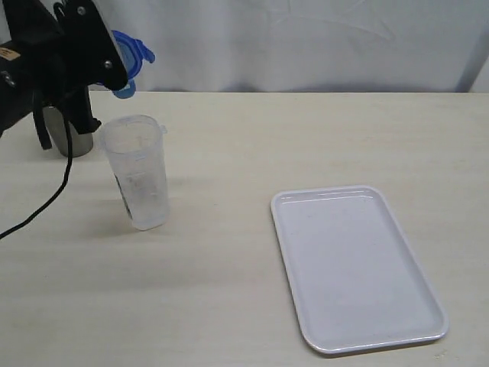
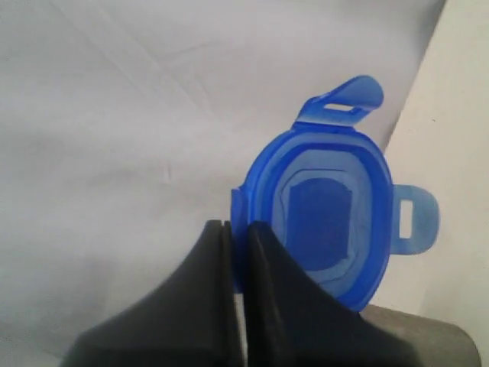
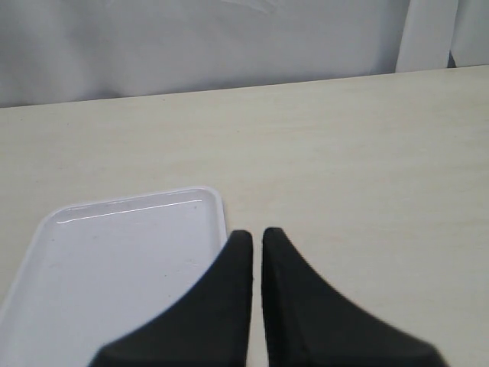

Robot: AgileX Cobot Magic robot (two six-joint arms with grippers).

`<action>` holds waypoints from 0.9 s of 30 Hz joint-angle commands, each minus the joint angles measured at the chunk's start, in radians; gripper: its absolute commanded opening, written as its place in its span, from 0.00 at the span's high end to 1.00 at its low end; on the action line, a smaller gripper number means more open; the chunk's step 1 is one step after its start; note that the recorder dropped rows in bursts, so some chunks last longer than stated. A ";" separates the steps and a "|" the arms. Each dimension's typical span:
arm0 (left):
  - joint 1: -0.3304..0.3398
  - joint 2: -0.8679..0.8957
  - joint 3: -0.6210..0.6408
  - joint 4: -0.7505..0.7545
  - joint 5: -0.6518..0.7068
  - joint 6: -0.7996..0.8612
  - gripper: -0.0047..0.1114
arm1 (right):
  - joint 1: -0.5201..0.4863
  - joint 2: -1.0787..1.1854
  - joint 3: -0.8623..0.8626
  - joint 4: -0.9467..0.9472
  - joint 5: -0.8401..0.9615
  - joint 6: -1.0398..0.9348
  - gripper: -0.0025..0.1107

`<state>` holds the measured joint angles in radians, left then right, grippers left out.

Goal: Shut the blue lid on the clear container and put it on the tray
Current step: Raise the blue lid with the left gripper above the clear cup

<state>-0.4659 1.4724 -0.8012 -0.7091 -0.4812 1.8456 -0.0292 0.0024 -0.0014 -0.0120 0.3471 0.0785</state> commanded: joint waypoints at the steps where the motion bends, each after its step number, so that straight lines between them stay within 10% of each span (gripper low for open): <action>1: 0.001 0.010 -0.004 -0.022 0.079 0.100 0.96 | -0.004 -0.002 0.001 -0.001 -0.007 0.001 0.94; 27: 0.001 -0.048 -0.004 -0.115 0.118 0.185 0.96 | -0.004 -0.002 0.001 -0.001 -0.007 0.001 0.94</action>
<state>-0.4659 1.4328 -0.8012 -0.8156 -0.2828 1.9970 -0.0292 0.0024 -0.0014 -0.0120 0.3471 0.0785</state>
